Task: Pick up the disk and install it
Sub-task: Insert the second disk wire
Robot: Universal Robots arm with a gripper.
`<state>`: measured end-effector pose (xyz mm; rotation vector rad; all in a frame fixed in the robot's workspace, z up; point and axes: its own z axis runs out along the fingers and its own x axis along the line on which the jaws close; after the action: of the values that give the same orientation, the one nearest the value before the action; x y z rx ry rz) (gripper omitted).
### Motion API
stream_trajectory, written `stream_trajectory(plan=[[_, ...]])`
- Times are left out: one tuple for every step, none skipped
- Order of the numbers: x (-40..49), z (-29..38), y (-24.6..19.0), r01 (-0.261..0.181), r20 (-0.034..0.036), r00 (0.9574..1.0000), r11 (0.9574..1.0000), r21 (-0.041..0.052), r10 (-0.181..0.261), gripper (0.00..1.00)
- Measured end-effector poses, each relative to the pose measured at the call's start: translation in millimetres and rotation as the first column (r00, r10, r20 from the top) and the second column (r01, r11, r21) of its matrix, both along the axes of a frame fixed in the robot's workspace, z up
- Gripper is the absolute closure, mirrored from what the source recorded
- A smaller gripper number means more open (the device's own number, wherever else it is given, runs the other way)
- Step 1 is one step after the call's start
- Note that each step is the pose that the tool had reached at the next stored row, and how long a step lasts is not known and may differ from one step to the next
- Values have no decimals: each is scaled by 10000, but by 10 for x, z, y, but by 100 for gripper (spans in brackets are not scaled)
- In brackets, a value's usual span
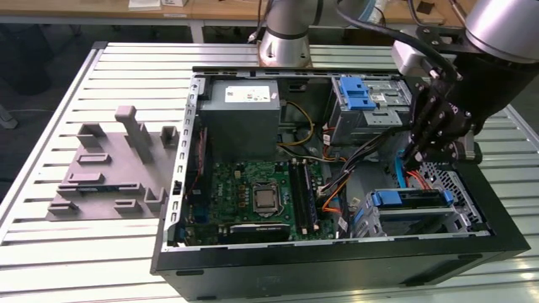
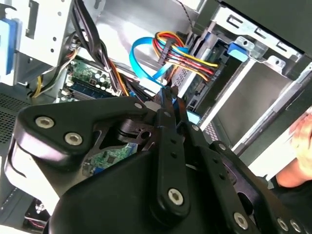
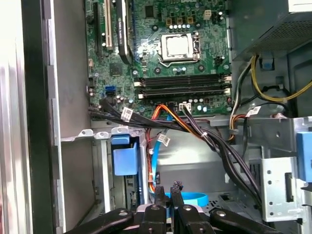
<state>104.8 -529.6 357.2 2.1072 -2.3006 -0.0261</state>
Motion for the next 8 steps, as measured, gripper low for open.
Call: stream_trajectory(plan=[[0,-5,-18,-25,4,10000,10000,0,25,84],[0,-10,-36,-47,9,10000,10000,0,47,84],[0,-13,-55,-67,16,10000,10000,0,67,84],[0,-15,-71,-79,25,10000,10000,0,79,84],[0,-16,-75,-79,26,10000,10000,1,79,84],[0,-16,-75,-81,26,10000,10000,2,81,84],[0,-15,-75,-81,26,10000,10000,0,81,84],[-1,-15,-75,-80,26,10000,10000,0,80,84]])
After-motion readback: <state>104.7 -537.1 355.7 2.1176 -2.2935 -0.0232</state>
